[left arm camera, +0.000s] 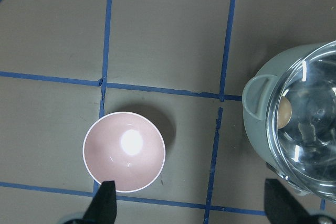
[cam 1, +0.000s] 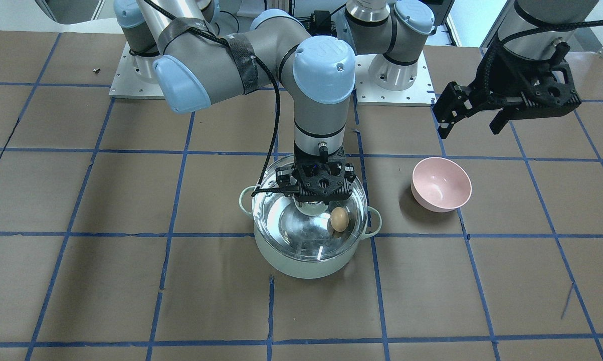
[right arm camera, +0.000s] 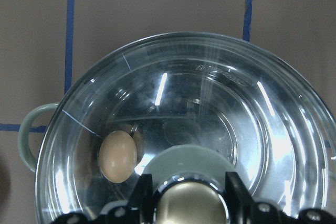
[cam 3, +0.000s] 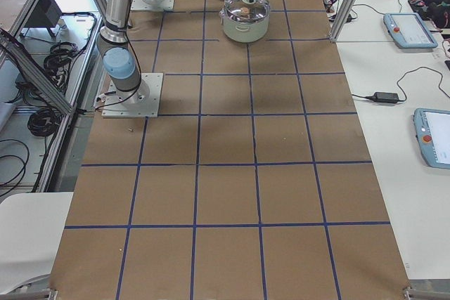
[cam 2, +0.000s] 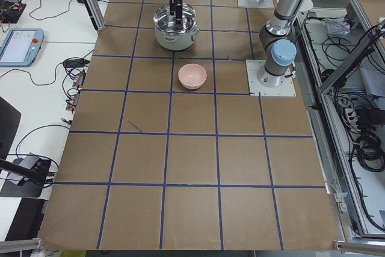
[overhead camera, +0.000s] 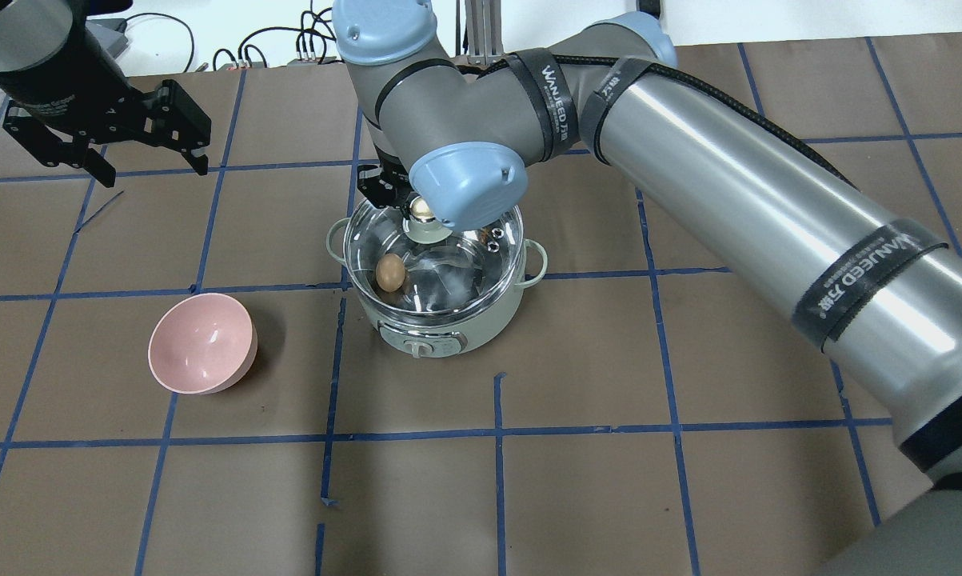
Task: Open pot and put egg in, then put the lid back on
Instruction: 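Carry the glass lid back over the pot with the right gripper and lower it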
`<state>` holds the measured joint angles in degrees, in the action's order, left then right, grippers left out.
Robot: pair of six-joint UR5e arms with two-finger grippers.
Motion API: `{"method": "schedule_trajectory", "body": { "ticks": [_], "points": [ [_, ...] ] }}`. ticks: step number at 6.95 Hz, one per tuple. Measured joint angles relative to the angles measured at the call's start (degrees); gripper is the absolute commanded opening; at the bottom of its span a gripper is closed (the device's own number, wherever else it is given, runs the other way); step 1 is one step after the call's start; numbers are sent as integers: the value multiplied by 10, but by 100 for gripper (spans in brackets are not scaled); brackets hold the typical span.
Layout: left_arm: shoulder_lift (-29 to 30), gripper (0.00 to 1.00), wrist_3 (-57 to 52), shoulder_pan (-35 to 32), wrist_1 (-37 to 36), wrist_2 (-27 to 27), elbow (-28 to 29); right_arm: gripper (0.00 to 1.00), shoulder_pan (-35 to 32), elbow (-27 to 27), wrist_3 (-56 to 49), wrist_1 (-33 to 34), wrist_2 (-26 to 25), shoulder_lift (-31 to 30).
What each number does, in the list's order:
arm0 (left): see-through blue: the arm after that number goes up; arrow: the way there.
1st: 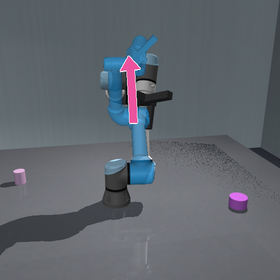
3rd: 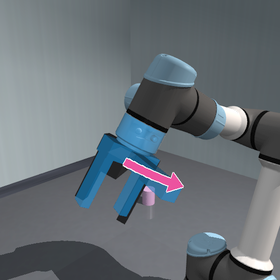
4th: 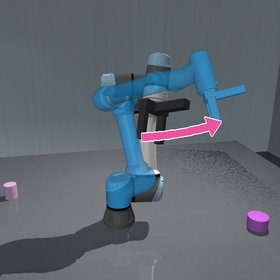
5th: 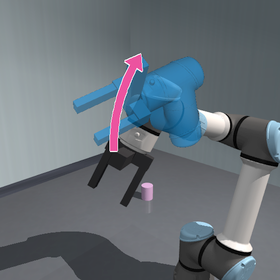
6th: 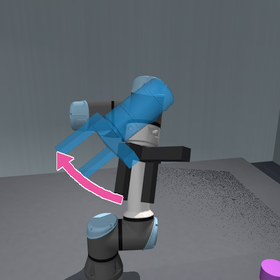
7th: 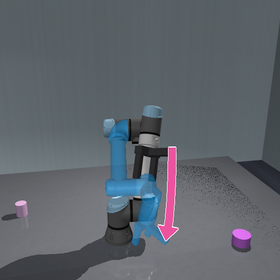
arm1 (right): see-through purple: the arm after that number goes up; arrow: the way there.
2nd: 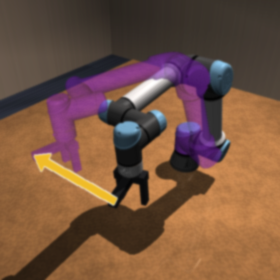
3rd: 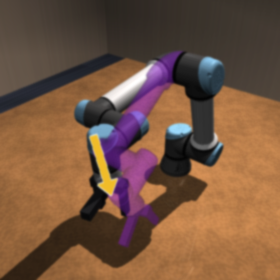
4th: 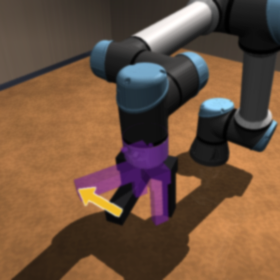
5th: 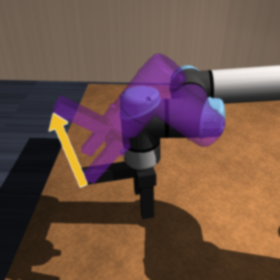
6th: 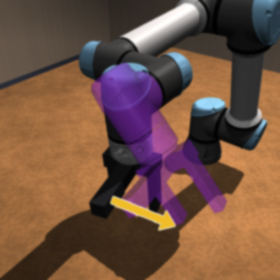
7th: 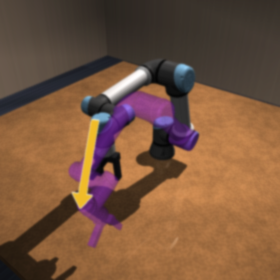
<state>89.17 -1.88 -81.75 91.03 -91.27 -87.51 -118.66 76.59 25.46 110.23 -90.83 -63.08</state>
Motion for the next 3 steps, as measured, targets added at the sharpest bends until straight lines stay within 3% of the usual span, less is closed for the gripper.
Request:
{"method": "schedule_trajectory", "body": {
  "ticks": [3],
  "points": [
    [0, 100, -7, -7, 5, 1, -5, 24, 0, 3, 1, 4, 1, 0]
  ]
}}
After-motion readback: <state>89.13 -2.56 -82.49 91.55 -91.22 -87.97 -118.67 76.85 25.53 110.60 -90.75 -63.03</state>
